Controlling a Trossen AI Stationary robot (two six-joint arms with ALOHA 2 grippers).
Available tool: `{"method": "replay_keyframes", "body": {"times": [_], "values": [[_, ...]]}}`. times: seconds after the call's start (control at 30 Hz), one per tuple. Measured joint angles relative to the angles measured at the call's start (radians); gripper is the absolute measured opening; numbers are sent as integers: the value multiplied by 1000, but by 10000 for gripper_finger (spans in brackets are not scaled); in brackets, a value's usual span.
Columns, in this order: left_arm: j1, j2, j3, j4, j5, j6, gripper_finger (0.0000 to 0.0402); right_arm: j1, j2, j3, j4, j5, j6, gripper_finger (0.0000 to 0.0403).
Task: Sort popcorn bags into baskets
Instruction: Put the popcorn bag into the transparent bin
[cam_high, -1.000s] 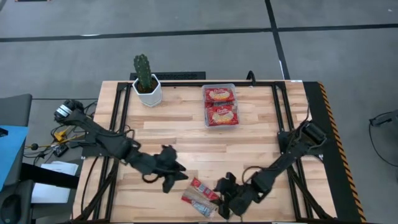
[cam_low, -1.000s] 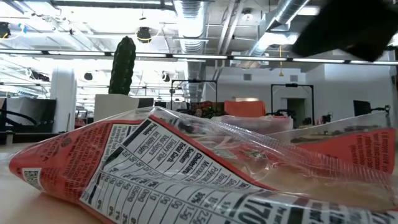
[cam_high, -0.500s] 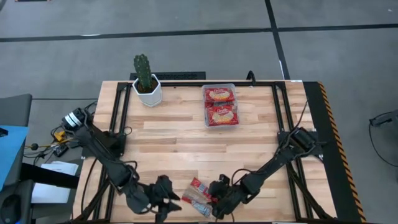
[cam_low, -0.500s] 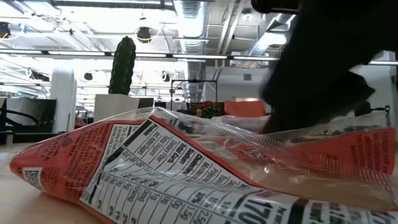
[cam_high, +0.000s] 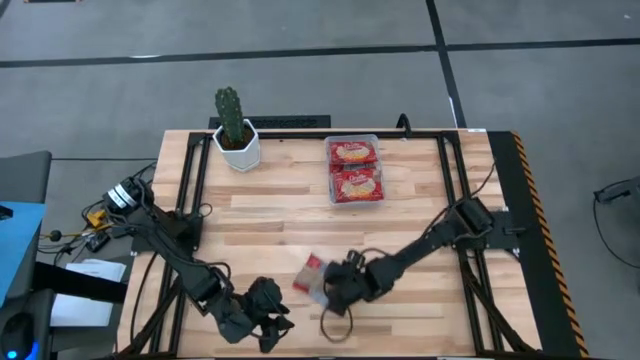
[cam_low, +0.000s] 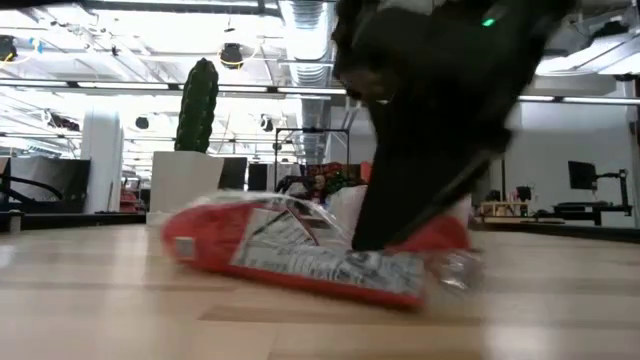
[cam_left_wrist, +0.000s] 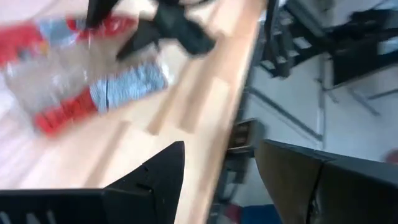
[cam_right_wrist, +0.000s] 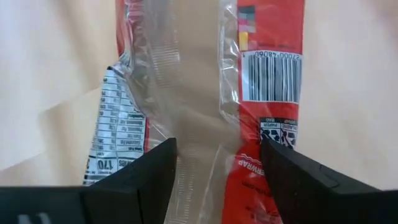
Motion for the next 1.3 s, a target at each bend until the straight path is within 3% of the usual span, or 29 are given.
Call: {"method": "replay_keyframes", "body": {"times": [0.2, 0.43, 0.57, 0.63, 0.77, 0.9, 1.07, 1.17, 1.3], "values": [[33, -20, -1, 15, -14, 52, 185, -63, -144, 0, -84, 15, -93, 259], [111, -193, 1, 200, 113, 359, 185, -37, -347, 1, -217, 114, -106, 259], [152, -336, 1, 113, 175, 494, 185, 13, -449, 0, -286, 203, -103, 259], [165, -411, 0, -21, 149, 512, 185, 38, -503, 0, -331, 255, -97, 259], [166, -542, -156, -93, 35, 415, 185, 59, -593, -71, -419, 300, 10, 260], [166, -622, -470, 223, 4, 246, 185, 73, -655, -215, -347, 318, 155, 260], [166, -569, -787, 674, -86, -18, 185, 47, -620, -383, -86, 273, 193, 260], [148, -492, -848, 799, -122, -134, 185, -14, -553, -432, 27, 177, 147, 260], [135, -371, -817, 811, -132, -202, 185, -99, -464, -441, 126, 24, 64, 260]]}}
